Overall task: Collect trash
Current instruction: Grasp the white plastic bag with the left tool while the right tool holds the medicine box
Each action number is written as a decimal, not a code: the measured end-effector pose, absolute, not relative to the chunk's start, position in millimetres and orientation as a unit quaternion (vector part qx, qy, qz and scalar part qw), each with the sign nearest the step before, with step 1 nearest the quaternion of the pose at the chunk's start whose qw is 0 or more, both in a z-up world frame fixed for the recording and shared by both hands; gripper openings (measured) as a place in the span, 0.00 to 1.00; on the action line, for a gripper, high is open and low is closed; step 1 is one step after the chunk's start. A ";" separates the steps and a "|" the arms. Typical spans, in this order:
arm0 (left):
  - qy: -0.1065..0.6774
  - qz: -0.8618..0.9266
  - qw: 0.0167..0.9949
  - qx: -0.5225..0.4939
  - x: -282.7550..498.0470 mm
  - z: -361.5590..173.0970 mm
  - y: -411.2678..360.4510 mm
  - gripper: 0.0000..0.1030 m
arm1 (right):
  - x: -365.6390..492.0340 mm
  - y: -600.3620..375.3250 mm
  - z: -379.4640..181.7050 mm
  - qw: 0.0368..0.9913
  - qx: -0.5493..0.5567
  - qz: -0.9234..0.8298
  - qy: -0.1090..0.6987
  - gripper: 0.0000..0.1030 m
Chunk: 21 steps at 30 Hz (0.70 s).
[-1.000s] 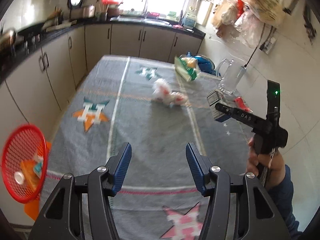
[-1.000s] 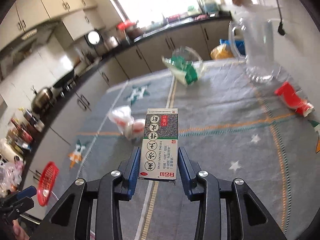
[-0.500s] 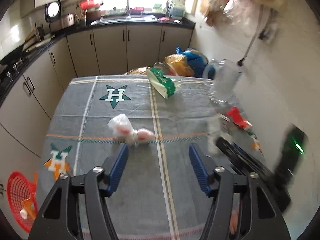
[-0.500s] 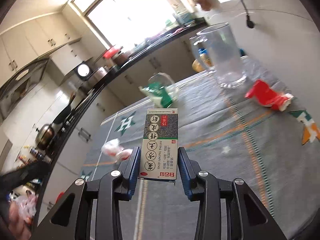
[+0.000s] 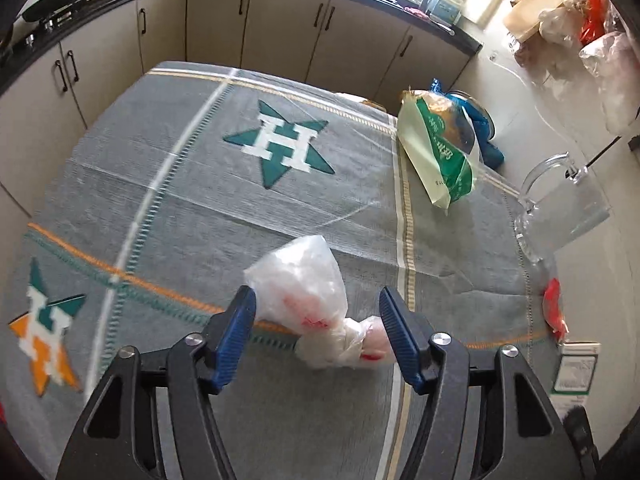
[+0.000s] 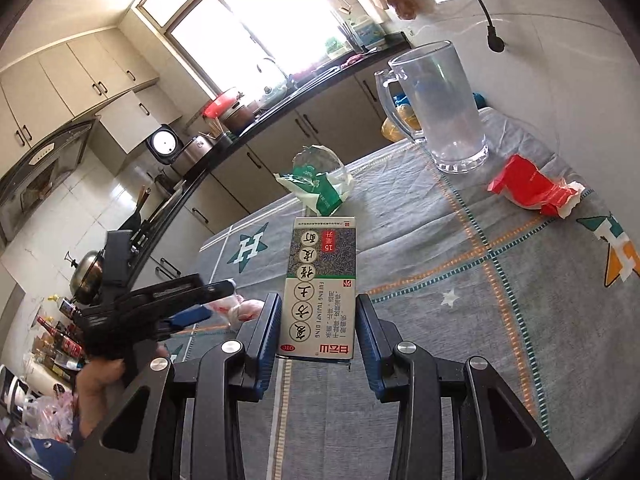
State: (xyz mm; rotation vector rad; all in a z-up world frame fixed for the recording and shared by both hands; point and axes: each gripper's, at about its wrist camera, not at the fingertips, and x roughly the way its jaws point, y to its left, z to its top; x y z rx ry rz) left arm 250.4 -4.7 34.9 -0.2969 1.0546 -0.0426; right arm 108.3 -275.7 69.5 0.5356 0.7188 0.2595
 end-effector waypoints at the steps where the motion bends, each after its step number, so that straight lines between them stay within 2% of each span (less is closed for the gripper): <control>1: 0.504 -0.020 0.852 -0.139 251.2 32.1 -7.1 0.31 | 108.1 -275.2 69.2 0.894 0.256 0.125 0.347 0.39; 9: 0.458 -0.030 0.879 -0.131 212.7 50.3 2.0 0.25 | 105.9 -271.5 71.0 0.894 0.252 0.130 0.347 0.39; 15: 0.406 -0.041 0.907 -0.103 143.2 82.4 15.3 0.25 | 101.3 -251.8 72.5 0.898 0.225 0.150 0.348 0.39; 21: 0.360 -0.028 0.931 -0.058 65.8 87.1 20.8 0.25 | 90.1 -206.9 70.9 0.892 0.173 0.216 0.357 0.39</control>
